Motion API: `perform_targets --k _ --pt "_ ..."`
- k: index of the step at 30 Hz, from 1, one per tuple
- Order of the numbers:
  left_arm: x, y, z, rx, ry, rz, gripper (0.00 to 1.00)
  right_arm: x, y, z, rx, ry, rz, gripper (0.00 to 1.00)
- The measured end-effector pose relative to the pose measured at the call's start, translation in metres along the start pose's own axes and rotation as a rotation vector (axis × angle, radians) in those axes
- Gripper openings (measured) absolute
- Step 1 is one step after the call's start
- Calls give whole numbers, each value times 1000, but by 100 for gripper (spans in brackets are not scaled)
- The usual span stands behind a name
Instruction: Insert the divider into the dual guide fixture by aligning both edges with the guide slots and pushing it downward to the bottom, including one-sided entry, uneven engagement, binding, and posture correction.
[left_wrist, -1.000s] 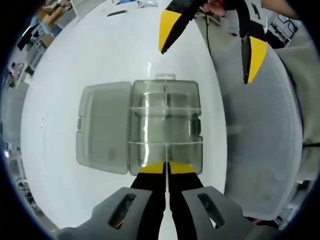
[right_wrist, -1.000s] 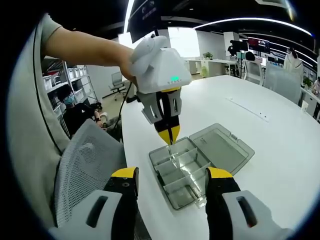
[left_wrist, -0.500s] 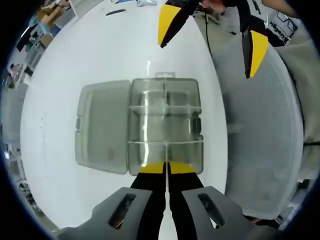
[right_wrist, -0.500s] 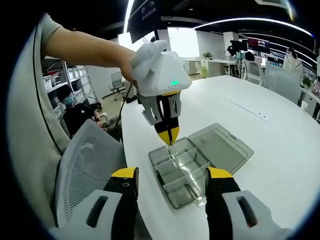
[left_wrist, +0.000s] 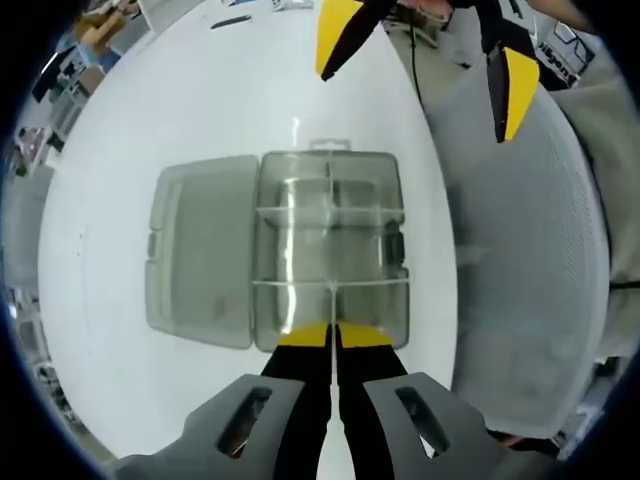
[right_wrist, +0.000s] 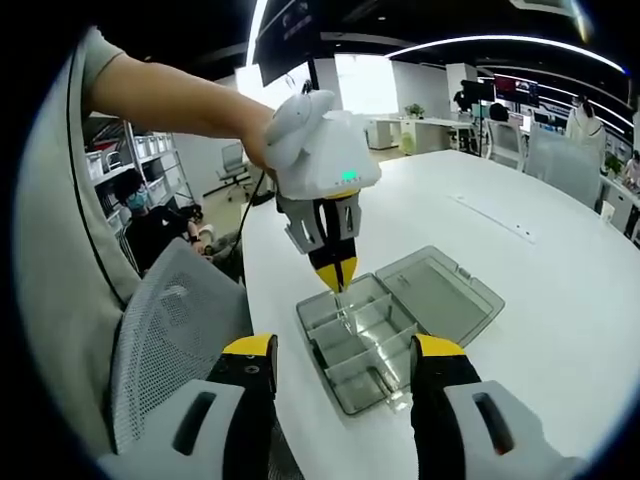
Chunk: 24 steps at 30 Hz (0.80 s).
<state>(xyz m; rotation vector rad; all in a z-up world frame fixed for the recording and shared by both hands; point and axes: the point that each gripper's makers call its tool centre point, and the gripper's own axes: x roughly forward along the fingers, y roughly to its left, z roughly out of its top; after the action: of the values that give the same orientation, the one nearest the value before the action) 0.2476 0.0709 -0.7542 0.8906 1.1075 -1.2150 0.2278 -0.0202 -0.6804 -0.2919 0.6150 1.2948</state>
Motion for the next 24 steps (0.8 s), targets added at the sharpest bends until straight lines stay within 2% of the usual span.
perform_targets --k 24 --pt "9 0 -2 8 2 -11 0 -2 0 -2 1 4 -2 51"
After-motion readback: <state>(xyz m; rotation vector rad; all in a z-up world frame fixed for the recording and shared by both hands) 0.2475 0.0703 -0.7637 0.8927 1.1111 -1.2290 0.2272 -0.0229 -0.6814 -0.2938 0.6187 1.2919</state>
